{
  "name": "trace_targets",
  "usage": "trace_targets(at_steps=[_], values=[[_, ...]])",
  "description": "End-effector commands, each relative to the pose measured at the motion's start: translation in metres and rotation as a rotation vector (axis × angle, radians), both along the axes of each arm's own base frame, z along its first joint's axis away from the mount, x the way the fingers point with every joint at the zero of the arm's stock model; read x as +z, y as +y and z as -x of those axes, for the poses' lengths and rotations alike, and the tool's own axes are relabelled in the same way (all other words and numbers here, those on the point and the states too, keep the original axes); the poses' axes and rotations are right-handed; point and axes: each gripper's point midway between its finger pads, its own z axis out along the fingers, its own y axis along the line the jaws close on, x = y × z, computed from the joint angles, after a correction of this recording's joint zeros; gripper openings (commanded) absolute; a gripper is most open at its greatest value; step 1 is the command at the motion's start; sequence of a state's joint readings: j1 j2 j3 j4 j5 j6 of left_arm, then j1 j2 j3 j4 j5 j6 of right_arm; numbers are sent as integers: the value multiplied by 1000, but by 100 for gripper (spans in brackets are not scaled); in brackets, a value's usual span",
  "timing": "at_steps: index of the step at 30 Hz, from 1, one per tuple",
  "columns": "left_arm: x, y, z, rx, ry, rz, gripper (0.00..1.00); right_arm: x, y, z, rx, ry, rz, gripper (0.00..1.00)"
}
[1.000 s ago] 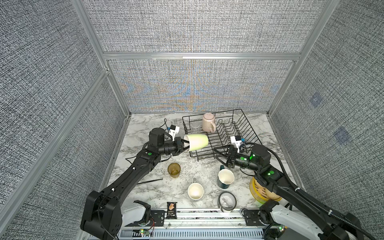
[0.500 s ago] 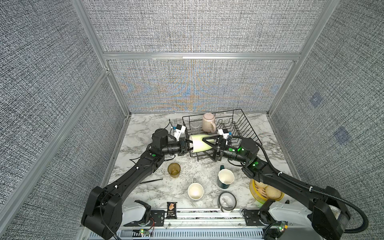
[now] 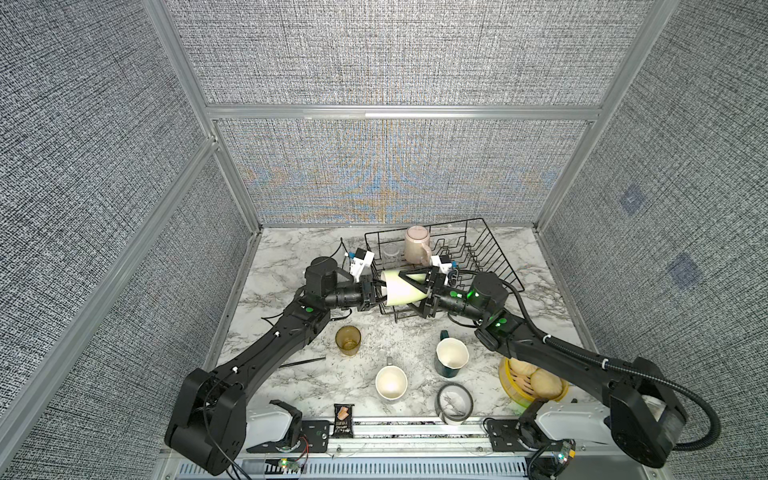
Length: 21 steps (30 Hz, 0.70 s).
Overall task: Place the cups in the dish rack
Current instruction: 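Grasp the green mug with the right gripper and open the left gripper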
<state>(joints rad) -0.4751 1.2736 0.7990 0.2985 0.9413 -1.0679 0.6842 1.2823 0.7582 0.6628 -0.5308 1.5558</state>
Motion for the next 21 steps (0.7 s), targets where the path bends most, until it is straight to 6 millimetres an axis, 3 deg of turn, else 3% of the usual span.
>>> trace_targets(at_steps=[1, 10, 21], values=[[13, -3, 0, -29, -74, 31, 0, 20, 1, 3, 14, -70, -58, 87], [6, -3, -6, -14, -55, -7, 7, 21, -2, 3, -3, -96, -78, 74], [-4, -2, -8, -10, -29, -53, 45, 12, -7, -8, -42, -116, -38, 72]])
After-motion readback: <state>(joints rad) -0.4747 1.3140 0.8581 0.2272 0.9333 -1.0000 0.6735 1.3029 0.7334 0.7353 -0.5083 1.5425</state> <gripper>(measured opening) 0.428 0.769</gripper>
